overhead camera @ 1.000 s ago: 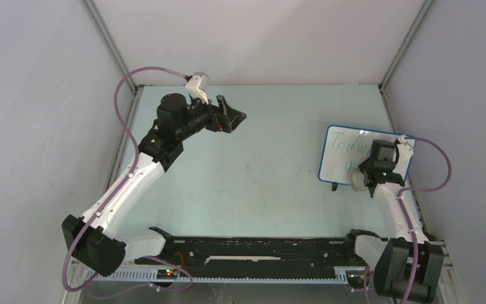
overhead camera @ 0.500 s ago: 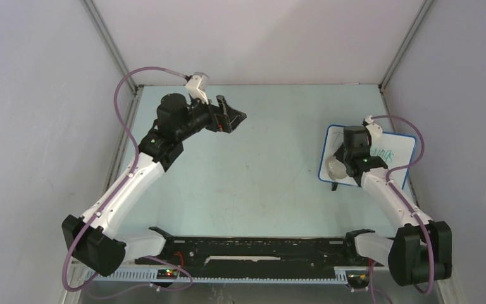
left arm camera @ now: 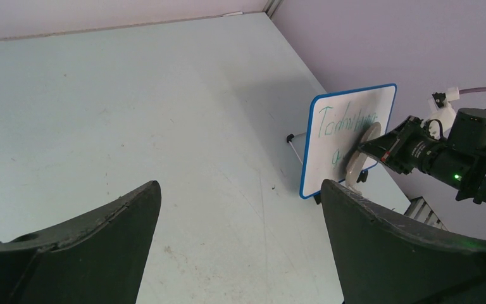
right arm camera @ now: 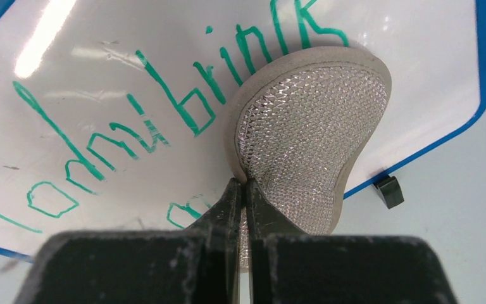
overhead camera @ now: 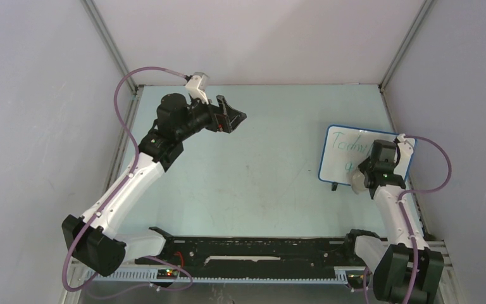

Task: Erase the whiteboard

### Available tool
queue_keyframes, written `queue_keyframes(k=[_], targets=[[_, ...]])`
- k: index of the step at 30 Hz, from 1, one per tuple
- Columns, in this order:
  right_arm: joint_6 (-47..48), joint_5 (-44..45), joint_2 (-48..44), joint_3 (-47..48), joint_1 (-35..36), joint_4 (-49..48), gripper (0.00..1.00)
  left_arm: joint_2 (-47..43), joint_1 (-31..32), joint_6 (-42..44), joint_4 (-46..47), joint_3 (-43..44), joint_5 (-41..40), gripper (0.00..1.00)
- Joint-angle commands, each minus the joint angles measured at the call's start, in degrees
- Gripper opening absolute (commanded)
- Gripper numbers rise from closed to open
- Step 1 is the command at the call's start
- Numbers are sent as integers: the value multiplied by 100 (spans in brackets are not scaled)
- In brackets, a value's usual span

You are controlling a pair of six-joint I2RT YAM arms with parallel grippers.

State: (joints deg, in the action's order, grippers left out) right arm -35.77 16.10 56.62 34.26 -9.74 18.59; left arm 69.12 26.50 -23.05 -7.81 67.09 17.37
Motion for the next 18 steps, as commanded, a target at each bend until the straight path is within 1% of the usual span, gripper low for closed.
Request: queue_keyframes(k=[1, 5, 12, 15, 18], targets=[[154, -296, 6, -7, 58, -302, 0, -53, 31, -18, 217, -164, 77, 98], [-31, -279, 142, 118, 558, -440, 0, -47, 31, -15, 209, -161, 74, 98], [-400, 116, 962, 570, 2066, -620, 0, -49, 31, 17, 183, -161, 35, 98], [-426, 251, 1171, 729, 2277, -585, 0, -39, 31, 28, 173, -153, 23, 98], [-416, 420, 1101, 725, 2158, -408, 0, -51, 30, 28, 164, -144, 28, 98]])
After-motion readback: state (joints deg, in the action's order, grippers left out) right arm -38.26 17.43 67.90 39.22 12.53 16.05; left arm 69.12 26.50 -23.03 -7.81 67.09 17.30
